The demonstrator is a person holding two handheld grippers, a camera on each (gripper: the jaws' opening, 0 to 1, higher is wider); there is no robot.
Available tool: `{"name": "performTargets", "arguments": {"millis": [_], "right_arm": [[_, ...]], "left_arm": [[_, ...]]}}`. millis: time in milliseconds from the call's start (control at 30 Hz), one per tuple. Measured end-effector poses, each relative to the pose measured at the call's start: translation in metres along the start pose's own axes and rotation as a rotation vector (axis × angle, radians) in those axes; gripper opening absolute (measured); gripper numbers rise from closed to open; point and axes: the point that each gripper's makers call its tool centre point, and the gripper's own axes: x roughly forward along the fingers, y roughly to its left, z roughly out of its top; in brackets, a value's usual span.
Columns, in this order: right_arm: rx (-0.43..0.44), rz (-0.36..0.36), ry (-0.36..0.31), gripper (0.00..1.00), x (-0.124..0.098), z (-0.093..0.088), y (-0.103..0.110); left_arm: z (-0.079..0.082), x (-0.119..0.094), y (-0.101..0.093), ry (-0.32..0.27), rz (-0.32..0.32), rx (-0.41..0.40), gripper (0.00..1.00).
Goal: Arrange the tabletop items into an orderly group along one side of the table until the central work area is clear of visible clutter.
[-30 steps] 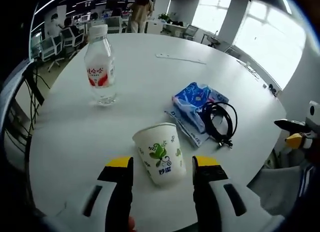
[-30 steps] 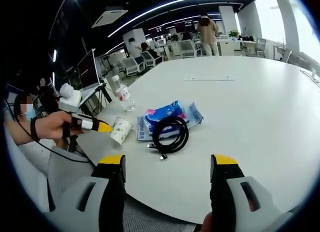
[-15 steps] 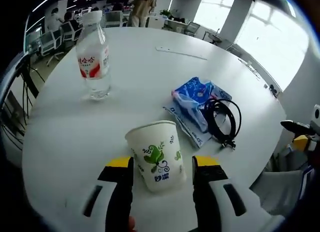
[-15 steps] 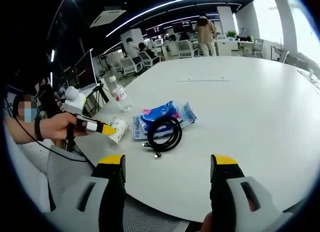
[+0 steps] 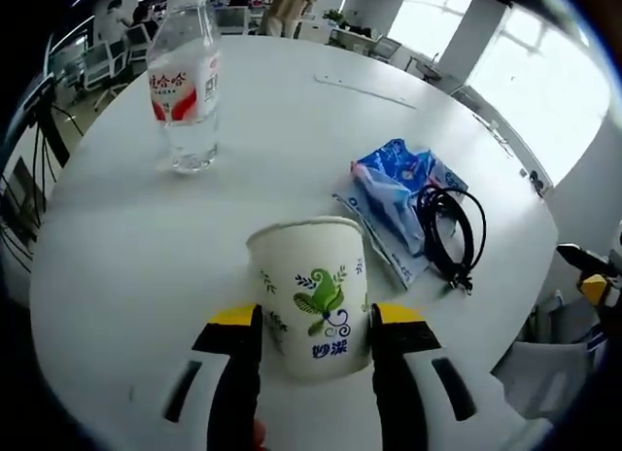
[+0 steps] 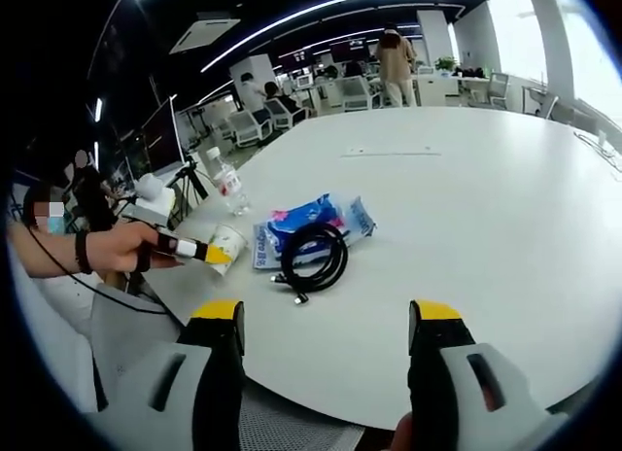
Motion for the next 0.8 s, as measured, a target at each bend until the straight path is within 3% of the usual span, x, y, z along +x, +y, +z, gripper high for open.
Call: {"name": "performTargets", "arguments": {"millis": [233,433,800], "right_arm": [[0.006,-0.005,-0.001,0.68,0.0,-0.001,0.0],[0.006,-0.006,0.0,0.68,0.0,-0.001,0.001],[0.003,0.003,0.0,0.68,0.002,-0.002,0.005]], "left_arm": [[0.0,0.0,0.003,0.013,0.0,0.026,0.39],[0.003,-0.004,0.003,-0.006,-0.021,-0.001,0.38],[0.01,-0.017,-0.005,-0.044,-0.049,0.041,0.38]]}}
